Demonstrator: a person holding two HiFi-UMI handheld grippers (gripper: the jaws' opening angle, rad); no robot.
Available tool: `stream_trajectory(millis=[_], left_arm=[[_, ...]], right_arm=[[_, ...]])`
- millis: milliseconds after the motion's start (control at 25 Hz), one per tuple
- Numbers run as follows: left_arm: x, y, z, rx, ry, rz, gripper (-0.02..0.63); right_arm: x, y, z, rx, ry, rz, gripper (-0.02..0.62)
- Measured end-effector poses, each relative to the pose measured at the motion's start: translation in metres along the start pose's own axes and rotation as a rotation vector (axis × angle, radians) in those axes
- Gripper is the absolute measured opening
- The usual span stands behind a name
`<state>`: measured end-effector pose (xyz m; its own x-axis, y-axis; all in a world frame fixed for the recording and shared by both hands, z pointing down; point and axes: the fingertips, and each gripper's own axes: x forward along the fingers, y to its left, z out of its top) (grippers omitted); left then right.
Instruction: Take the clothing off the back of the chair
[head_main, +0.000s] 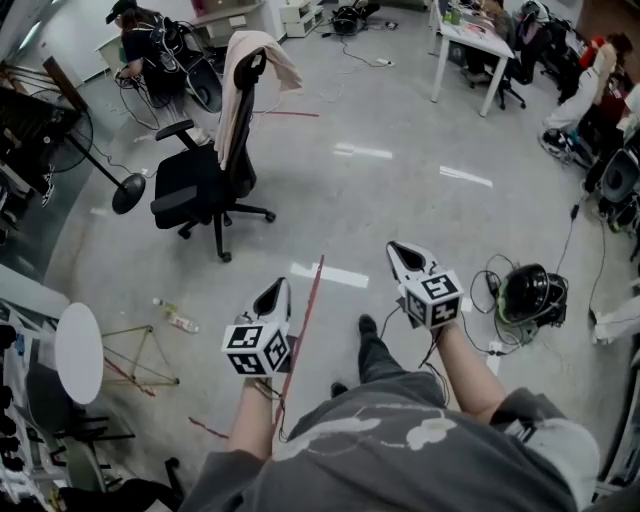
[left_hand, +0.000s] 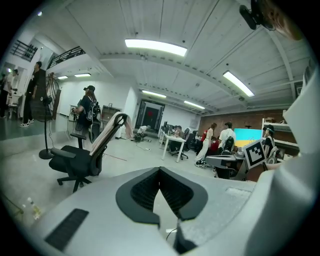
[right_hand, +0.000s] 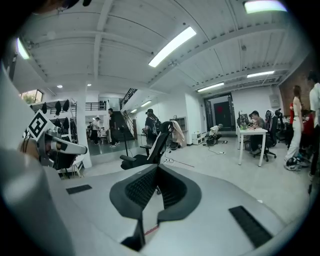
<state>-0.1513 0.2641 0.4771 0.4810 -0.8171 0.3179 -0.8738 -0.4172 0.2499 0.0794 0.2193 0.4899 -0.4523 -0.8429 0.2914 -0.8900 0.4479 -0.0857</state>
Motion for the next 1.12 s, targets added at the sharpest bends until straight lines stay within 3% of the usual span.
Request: stream_trajectory(millis=[320, 520, 880, 1120], left_arm=[[0.106, 0.030, 0.034, -0.013, 0.025, 0.065, 0.000], [0.163, 0.039, 0.065, -0.027, -0.029, 0.131, 0.000], [0.212, 0.044, 0.096, -0.021, -0.034, 0.203, 0.000], [0.236, 0.067, 0.120, -0.032, -0.082, 0.208, 0.000]], right_arm=[[0.097, -0.083, 0.024, 0.009, -0.008, 0.028, -0.006], [0.150, -0.131, 0.062, -0.020, -0.068, 0.067, -0.006], [0.193, -0.166, 0.078, -0.004, -0.053, 0.161, -0.006], [0.212, -0.185, 0.078, 0.011, -0.052, 0.145, -0.006]])
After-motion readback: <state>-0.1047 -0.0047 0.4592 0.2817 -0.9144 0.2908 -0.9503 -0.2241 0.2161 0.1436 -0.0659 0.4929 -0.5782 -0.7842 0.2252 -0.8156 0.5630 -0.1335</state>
